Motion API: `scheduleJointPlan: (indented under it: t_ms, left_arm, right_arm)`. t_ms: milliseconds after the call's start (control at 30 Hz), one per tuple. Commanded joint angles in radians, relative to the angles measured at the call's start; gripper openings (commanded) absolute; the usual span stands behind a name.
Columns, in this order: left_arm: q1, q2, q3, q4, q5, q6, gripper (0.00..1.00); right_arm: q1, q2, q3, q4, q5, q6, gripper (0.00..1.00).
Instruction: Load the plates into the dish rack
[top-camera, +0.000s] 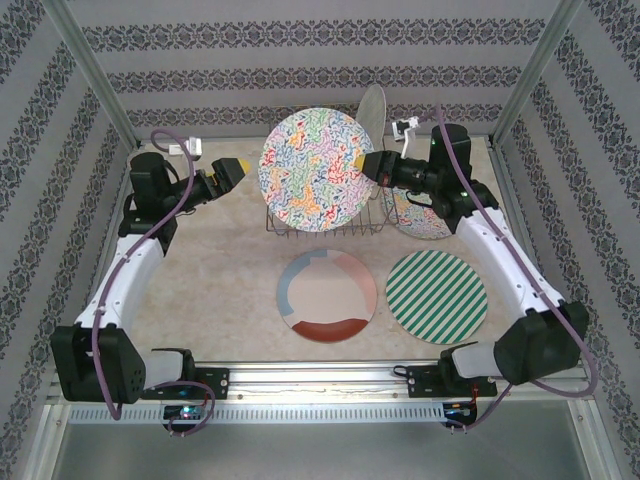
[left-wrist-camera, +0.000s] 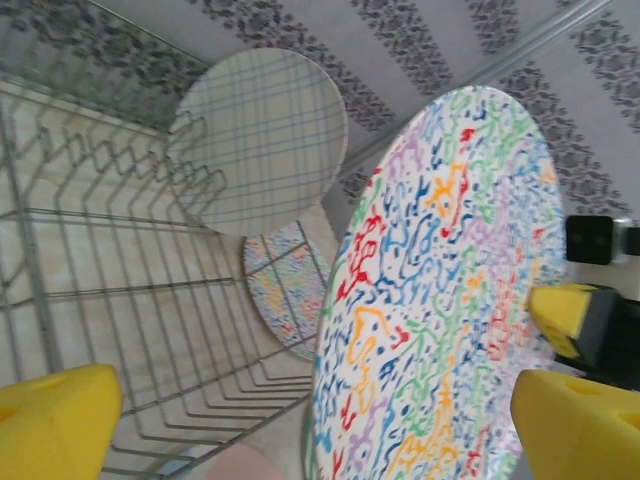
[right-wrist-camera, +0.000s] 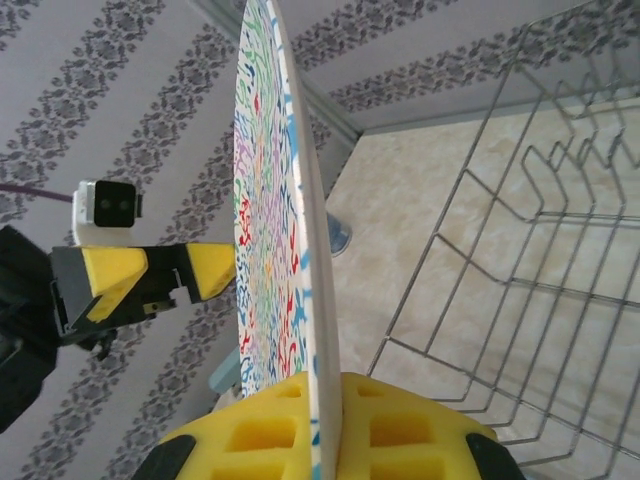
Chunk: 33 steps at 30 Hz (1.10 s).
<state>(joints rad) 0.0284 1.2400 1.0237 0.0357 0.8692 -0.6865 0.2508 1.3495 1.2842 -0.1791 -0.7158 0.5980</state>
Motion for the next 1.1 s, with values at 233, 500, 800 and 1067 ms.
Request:
scheduleJointPlan:
  t_ms: [233,500,800,1067]
  left_arm:
    - [0.013,-0.048,0.053,-0.176,-0.141,0.155,1.0]
    - [0.013,-0.054,0.059,-0.198,-0.161,0.168,1.0]
    - [0.013,-0.037,0.057,-0.193,-0.152,0.151,1.0]
    - [0.013,-0.026,0.053,-0.196,-0.166,0.148,1.0]
  right_arm:
    - [0.089,-0.085,0.039,-0.115,0.429,-0.065,0.0]
    - [0.24,-0.05,0.148,-0.212,0.933,-0.17,0.0]
    - [0.313,0.106,0.302,-0.208,1.205,-0.233,0.0]
    - [0.352,0.332,0.504,-0.173,1.466,-0.364,0.0]
